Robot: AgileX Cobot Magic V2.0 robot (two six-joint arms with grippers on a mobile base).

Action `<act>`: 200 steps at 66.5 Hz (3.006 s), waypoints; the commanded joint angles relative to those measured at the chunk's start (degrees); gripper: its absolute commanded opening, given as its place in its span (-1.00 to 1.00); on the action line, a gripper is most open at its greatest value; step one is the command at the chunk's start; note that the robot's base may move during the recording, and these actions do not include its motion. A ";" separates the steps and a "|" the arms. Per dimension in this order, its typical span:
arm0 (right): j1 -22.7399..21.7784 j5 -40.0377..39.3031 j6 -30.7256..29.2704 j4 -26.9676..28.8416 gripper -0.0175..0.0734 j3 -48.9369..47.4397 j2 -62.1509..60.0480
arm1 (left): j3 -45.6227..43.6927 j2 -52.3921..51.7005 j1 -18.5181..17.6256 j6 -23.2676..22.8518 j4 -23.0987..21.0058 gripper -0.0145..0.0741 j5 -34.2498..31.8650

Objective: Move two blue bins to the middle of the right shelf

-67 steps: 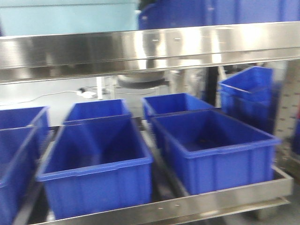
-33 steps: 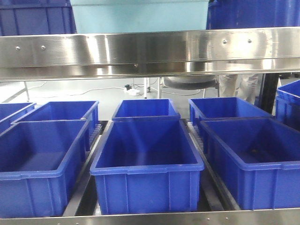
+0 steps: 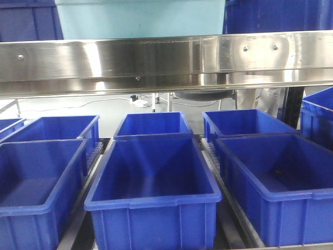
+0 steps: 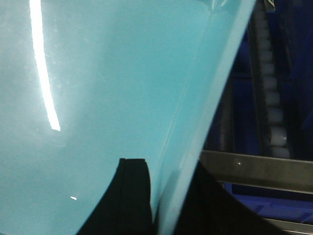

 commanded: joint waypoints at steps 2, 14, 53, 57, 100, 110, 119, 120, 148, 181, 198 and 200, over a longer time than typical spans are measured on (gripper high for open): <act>-0.26 -0.29 -2.01 -1.11 -0.95 -0.38 -0.28 | -0.70 -1.07 -0.03 -0.44 -1.56 -0.92 -4.74; -0.26 -0.29 -2.01 -1.11 -0.95 -0.38 -0.28 | -0.70 -1.07 -0.03 -0.44 -1.56 -0.92 -4.74; -0.26 -0.98 -2.01 -1.11 -0.95 -0.38 -0.28 | -0.70 -1.07 -0.03 -0.44 -1.56 -0.92 -5.02; -0.26 -1.00 -2.01 -1.11 -0.95 -0.38 -0.28 | -0.70 -1.07 -0.03 -0.44 -1.56 -0.92 -5.02; -0.26 -1.10 -2.01 -1.11 -0.95 -0.38 -0.28 | -0.70 -1.07 -0.03 -0.44 -1.56 -0.92 -5.02; -0.26 -1.10 -2.01 -1.11 -0.95 -0.38 -0.28 | -0.70 -1.07 -0.03 -0.44 -1.56 -0.92 -5.02; -0.26 -1.10 -2.01 -1.11 -0.95 -0.38 -0.28 | -0.70 -1.07 -0.03 -0.44 -1.56 -0.92 -5.02; -0.26 -1.10 -2.01 -1.11 -0.95 -0.38 -0.28 | -0.70 -1.07 -0.03 -0.44 -1.56 -0.92 -5.02; -0.26 -1.10 -2.01 -1.11 -0.95 -0.38 -0.28 | -0.70 -1.07 -0.03 -0.44 -1.56 -0.92 -5.02; -0.47 -2.65 -2.01 -3.51 -0.95 -0.38 -0.28 | -0.70 -0.94 -0.03 -0.44 -3.67 -0.92 6.38; -3.56 -4.35 -2.01 -3.51 -0.95 -0.38 1.17 | -0.70 1.17 -0.03 -0.44 -5.44 -0.92 12.62; -3.76 -4.35 -2.01 -3.51 -0.95 -0.38 1.57 | -0.70 1.73 -0.03 -0.44 -5.44 -0.92 13.14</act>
